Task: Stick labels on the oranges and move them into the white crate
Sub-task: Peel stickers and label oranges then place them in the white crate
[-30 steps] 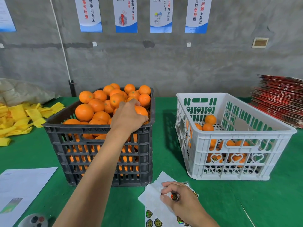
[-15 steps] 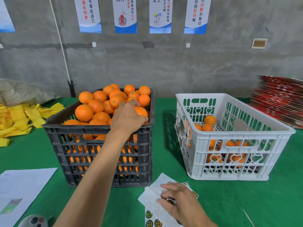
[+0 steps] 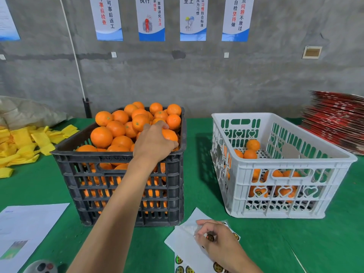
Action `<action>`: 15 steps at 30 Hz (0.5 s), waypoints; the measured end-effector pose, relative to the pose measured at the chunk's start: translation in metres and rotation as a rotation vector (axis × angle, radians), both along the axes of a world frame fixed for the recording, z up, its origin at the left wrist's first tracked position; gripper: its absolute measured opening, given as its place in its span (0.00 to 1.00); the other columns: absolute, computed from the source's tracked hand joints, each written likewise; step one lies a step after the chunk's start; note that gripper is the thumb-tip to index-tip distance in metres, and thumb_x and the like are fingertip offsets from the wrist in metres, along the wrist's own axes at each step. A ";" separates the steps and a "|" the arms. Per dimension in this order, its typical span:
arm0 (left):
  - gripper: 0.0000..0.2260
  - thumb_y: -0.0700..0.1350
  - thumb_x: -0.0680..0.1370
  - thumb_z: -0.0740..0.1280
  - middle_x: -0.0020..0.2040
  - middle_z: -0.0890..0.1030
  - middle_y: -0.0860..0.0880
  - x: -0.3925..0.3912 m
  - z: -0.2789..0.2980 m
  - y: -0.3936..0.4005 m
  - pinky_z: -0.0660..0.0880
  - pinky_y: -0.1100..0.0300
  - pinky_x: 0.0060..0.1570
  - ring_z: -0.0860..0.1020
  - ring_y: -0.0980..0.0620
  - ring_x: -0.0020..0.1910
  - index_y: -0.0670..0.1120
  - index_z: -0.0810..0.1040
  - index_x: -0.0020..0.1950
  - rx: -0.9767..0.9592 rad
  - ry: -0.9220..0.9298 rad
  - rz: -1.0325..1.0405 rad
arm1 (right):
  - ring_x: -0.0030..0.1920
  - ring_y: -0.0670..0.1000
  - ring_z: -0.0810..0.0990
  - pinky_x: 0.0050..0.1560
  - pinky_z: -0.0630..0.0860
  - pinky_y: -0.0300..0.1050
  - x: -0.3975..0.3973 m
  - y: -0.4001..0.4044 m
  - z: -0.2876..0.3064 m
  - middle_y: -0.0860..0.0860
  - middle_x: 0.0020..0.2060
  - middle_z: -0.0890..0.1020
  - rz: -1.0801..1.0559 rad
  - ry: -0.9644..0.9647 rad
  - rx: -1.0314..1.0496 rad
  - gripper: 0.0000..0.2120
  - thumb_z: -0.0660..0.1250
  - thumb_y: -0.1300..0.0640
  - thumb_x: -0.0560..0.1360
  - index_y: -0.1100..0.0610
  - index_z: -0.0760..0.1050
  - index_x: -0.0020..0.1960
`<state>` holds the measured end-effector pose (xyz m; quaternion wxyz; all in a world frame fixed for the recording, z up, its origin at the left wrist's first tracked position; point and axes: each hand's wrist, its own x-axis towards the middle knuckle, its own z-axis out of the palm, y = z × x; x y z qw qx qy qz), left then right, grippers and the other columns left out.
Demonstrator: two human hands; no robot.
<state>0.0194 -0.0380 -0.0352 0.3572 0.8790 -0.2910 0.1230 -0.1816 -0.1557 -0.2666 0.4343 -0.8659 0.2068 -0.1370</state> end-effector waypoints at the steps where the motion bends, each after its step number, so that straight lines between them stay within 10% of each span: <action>1: 0.25 0.52 0.71 0.76 0.61 0.74 0.46 0.000 0.000 0.000 0.75 0.53 0.44 0.77 0.45 0.50 0.54 0.75 0.67 -0.001 0.001 -0.002 | 0.62 0.38 0.76 0.66 0.73 0.41 0.000 0.000 -0.001 0.30 0.56 0.80 -0.010 -0.003 -0.015 0.03 0.73 0.48 0.73 0.40 0.83 0.41; 9: 0.25 0.54 0.70 0.76 0.59 0.75 0.47 0.000 0.000 0.001 0.73 0.53 0.39 0.78 0.44 0.47 0.56 0.74 0.65 -0.062 0.038 -0.055 | 0.48 0.42 0.84 0.49 0.78 0.34 0.010 -0.005 0.031 0.43 0.45 0.86 -0.203 -0.036 0.115 0.06 0.67 0.55 0.81 0.50 0.80 0.45; 15: 0.25 0.54 0.70 0.78 0.59 0.75 0.50 -0.003 0.005 0.002 0.76 0.52 0.48 0.76 0.49 0.54 0.57 0.75 0.64 -0.310 0.093 -0.137 | 0.37 0.41 0.80 0.34 0.74 0.36 0.048 -0.008 0.153 0.42 0.36 0.83 -0.426 -0.492 -0.167 0.06 0.65 0.51 0.82 0.48 0.78 0.47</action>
